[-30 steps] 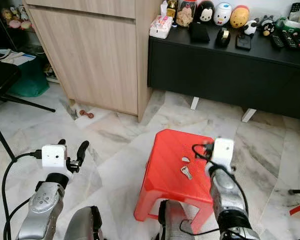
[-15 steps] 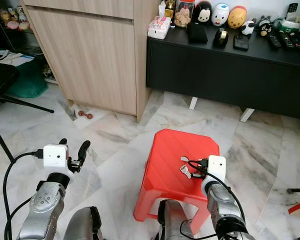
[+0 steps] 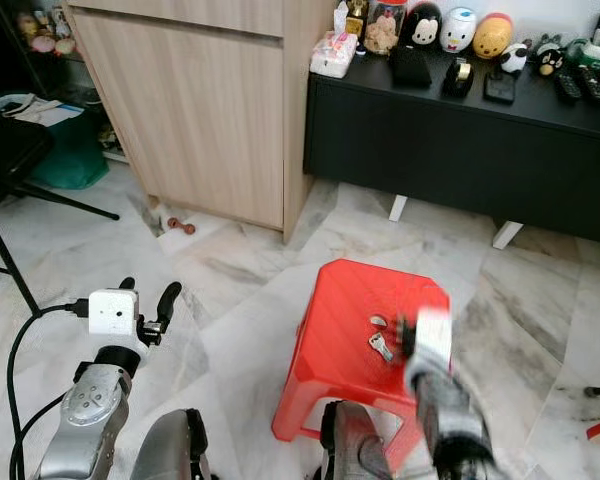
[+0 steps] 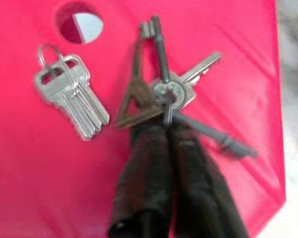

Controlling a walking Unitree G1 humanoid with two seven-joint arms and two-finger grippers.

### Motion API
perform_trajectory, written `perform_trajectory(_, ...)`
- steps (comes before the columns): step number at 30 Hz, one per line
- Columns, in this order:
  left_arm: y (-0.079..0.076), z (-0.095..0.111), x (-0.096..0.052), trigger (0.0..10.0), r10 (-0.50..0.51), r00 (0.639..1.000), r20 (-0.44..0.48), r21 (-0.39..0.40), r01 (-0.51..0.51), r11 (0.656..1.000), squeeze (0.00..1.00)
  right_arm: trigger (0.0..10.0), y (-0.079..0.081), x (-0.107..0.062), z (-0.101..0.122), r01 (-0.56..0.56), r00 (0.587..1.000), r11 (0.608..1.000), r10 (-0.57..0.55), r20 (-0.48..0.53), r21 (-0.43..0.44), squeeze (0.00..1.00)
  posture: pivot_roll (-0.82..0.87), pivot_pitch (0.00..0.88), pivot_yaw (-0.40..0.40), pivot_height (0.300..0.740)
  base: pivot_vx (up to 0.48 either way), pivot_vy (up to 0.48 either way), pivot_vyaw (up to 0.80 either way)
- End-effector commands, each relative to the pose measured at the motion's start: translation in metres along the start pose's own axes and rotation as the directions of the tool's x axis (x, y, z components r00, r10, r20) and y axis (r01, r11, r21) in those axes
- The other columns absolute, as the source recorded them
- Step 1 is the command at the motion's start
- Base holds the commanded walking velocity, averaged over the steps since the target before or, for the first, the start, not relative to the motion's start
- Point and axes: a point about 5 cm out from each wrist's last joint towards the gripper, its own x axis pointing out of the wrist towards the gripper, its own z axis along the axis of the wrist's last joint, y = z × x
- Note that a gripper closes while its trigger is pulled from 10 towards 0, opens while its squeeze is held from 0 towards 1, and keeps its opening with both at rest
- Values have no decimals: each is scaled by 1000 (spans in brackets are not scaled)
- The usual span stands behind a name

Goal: Hang keys on a hook

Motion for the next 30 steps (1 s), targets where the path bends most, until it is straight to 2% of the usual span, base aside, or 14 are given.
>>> perform_trajectory(1,-3,-3,-2,10000,-10,1000,-10,-4,10,1000,0,10000,-3,-1,-12,9,998,1000,-8,-56,15,0,-96,114,-72,596,0,0,0)
perform_trajectory(2,-3,-3,-2,10000,-10,1000,-11,-3,10,1000,0,10000,-4,-1,-8,19,1000,1000,-18,-25,24,0,-96,114,-72,596,0,0,0)
perform_trajectory(4,-2,-3,-2,10000,-9,1000,-11,-2,9,1000,0,10000,-6,-1,14,34,992,998,-40,116,62,0,-95,114,-70,596,0,0,0)
perform_trajectory(6,-2,-3,-2,10000,-10,1000,-12,0,10,1000,0,10000,-7,-5,50,39,952,998,-53,302,53,0,-96,111,-70,596,0,0,0)
perform_trajectory(7,-2,-3,-2,10000,-10,1000,-12,0,10,1000,0,10000,-7,-5,50,39,952,998,-53,302,53,0,-96,111,-70,596,0,0,0)
perform_trajectory(8,-2,-3,-1,10000,-10,1000,-11,0,10,1000,0,10000,-7,-8,61,39,934,998,-52,354,45,0,-96,111,-71,596,0,0,0)
perform_trajectory(9,-3,-3,-1,10000,-11,1000,-10,-2,11,1000,0,10000,-5,-14,80,29,889,999,-43,455,39,0,-96,111,-71,596,0,0,0)
perform_trajectory(12,-4,-3,-1,10000,-13,1000,-9,-5,13,1000,0,10000,-2,-23,97,18,825,999,-31,565,29,0,-98,108,-72,596,0,0,0)
perform_trajectory(14,-5,-3,-1,10000,-13,1000,-9,-6,13,1000,0,10000,-1,-25,99,17,808,1000,-29,588,27,0,-99,107,-72,596,0,0,0)
perform_trajectory(19,-4,-3,-1,10000,-12,1000,-7,-4,12,1000,0,10000,-3,-26,90,33,809,998,-54,586,47,0,-95,107,-73,596,0,0,0)
perform_trajectory(23,-3,-3,-1,10000,-9,1000,-8,-1,9,1000,0,10000,-4,-31,92,47,775,998,-66,629,48,0,-94,106,-74,596,0,0,0)
perform_trajectory(30,-4,-3,-1,10000,-11,1000,-5,-3,11,1000,0,10000,-9,-34,91,101,764,993,-112,636,54,0,-97,105,-75,596,0,0,0)
